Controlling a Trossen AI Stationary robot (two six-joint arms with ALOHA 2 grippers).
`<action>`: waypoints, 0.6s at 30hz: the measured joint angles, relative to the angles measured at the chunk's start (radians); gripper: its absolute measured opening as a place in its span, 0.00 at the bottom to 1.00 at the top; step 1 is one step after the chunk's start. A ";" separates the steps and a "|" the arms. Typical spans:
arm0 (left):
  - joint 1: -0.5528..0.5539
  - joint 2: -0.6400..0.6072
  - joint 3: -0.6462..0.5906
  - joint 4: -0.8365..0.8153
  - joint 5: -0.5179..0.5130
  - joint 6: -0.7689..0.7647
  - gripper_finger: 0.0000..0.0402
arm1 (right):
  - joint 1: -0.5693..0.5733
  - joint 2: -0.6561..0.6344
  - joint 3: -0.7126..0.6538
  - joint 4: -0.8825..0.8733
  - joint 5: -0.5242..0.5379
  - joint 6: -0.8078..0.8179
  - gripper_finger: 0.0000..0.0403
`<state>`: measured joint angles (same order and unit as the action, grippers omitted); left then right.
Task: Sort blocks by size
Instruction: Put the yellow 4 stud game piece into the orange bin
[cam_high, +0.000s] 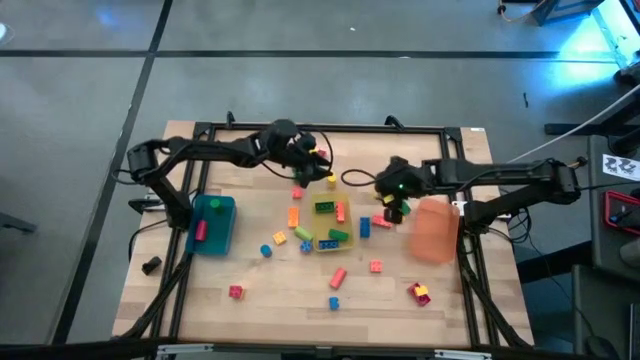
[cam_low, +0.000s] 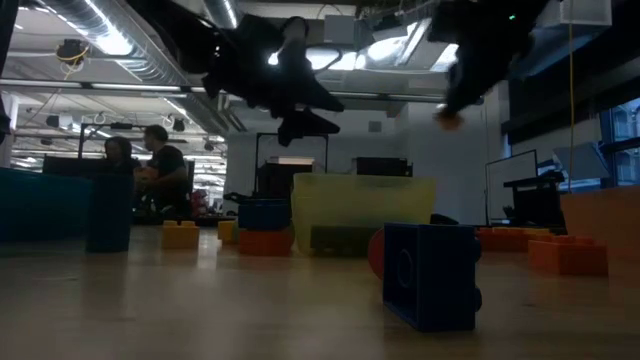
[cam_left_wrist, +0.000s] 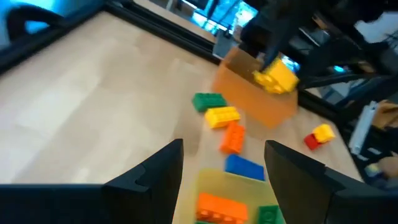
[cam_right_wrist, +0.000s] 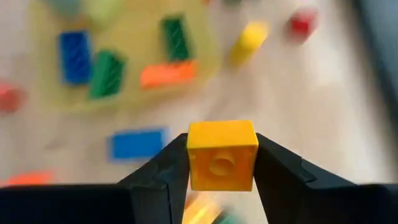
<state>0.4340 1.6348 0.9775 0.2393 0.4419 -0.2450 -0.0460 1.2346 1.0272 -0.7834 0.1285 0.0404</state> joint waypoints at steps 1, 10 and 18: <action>0.008 0.000 0.000 0.001 0.000 0.016 0.52 | 0.000 0.000 0.011 -0.068 -0.044 0.052 0.37; 0.052 0.000 0.000 0.000 0.000 0.065 0.52 | 0.000 0.000 0.032 -0.529 -0.297 0.359 0.38; 0.054 0.000 0.000 0.000 -0.003 0.096 0.52 | 0.000 0.000 0.032 -0.658 -0.296 0.382 0.39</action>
<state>0.4880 1.6348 0.9775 0.2394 0.4392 -0.1493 -0.0460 1.2350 1.0595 -1.4410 -0.1673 0.4229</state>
